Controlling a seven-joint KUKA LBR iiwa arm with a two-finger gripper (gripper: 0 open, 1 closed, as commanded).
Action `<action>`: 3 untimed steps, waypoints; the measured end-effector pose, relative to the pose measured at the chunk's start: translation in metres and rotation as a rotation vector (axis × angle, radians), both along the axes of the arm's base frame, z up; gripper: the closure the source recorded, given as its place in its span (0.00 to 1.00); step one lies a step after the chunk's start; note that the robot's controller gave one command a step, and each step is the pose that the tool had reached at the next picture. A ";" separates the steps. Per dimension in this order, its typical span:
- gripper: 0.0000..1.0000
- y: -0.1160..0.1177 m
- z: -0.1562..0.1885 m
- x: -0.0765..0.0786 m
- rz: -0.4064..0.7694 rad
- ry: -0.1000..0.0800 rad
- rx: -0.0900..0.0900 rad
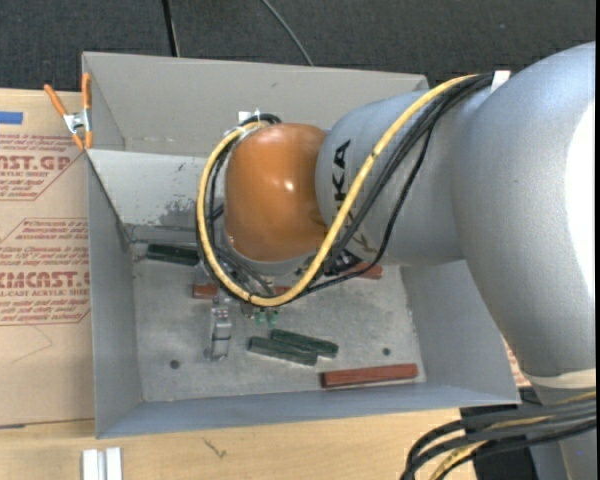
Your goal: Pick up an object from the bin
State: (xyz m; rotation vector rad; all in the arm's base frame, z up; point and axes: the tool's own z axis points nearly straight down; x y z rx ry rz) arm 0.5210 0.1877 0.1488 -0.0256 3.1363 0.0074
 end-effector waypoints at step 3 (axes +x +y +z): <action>0.00 -0.032 -0.077 0.071 0.077 0.002 -0.003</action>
Offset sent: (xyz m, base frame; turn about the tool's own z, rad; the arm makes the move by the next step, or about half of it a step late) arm 0.0700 -0.0331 -0.0776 -0.0769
